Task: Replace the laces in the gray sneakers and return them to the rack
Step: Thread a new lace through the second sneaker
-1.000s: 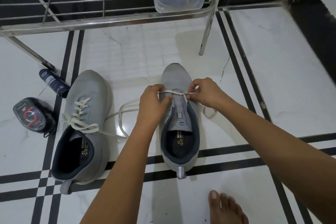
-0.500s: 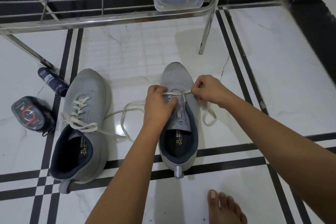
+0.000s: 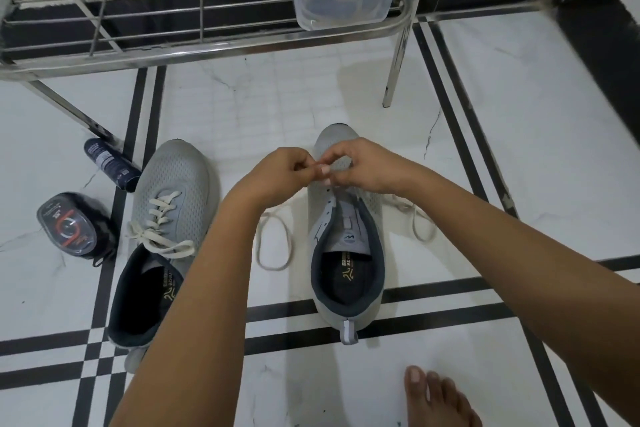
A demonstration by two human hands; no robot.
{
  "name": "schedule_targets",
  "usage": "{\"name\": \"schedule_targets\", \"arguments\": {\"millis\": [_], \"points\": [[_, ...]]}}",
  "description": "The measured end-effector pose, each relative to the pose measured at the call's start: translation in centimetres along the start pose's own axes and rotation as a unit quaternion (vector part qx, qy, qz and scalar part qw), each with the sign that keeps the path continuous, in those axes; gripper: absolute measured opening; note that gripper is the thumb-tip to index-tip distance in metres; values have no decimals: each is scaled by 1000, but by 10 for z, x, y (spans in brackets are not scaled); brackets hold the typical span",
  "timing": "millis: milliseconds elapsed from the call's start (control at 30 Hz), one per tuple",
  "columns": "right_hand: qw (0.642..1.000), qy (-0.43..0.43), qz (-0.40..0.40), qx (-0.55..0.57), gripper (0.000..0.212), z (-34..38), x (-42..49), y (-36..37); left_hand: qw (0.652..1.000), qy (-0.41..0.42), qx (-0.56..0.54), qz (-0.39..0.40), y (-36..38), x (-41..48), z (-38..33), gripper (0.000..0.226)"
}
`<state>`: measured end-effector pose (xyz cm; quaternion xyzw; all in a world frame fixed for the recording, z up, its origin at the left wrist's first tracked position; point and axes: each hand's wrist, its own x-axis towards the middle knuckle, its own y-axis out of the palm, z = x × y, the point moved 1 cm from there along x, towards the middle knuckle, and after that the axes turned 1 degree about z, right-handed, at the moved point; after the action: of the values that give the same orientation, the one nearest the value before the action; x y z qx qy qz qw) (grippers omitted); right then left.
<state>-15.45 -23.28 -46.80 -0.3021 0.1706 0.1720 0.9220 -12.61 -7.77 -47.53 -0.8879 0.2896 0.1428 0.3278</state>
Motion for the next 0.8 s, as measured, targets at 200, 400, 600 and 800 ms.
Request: {"name": "schedule_targets", "arguments": {"millis": [200,400,600,800], "points": [[994,34,-77,-66,15,-16,-2,-26,999,0,-7,-42,-33,-15,9,23],[986,-8,-13,-165,39,9,-2,-17,995,46,89,11,-11,-3,-12,24],[978,71,-37,-195,24,-10,-7,-42,997,35,62,-42,-32,-7,3,25],[976,-10,5,-217,24,13,-2,-17,997,49,59,15,0,-3,-14,27]]}}
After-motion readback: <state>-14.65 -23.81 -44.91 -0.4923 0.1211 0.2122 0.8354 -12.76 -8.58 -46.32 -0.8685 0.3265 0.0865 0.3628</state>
